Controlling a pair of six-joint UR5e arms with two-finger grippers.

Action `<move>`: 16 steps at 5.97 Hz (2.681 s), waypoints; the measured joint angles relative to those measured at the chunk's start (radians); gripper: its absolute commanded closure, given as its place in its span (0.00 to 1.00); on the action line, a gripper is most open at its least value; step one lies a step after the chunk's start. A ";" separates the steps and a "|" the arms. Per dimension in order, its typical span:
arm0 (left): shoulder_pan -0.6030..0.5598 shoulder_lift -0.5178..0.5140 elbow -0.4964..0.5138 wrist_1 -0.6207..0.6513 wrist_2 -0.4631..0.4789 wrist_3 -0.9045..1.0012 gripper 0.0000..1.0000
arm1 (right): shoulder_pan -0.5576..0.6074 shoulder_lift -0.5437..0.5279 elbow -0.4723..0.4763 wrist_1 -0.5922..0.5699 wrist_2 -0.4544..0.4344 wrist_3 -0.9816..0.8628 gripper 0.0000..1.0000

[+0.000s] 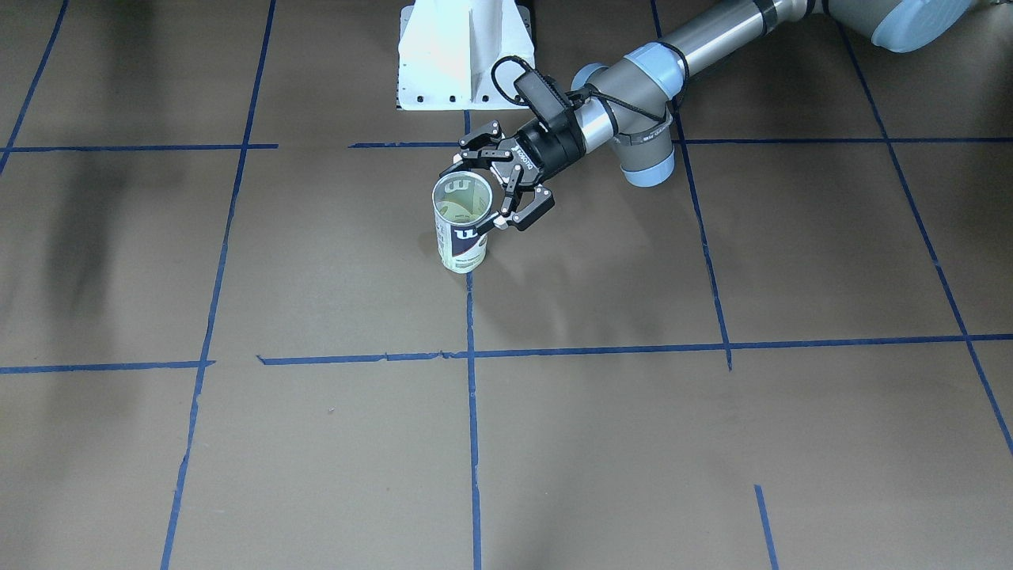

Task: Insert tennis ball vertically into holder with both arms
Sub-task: 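Grasp the Wilson 3 ball with the right gripper and lift it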

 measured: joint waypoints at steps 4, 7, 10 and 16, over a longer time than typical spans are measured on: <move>0.042 0.001 0.000 0.000 0.001 -0.001 0.00 | 0.001 0.061 -0.186 0.064 -0.005 -0.046 0.01; 0.053 0.000 -0.003 0.000 0.001 -0.005 0.00 | -0.022 0.124 -0.378 0.214 -0.028 -0.052 0.01; 0.055 0.001 -0.005 -0.003 0.002 -0.018 0.00 | -0.063 0.127 -0.444 0.289 -0.050 -0.053 0.01; 0.059 0.021 -0.005 -0.012 0.001 -0.030 0.00 | -0.064 0.205 -0.438 0.304 -0.077 -0.014 1.00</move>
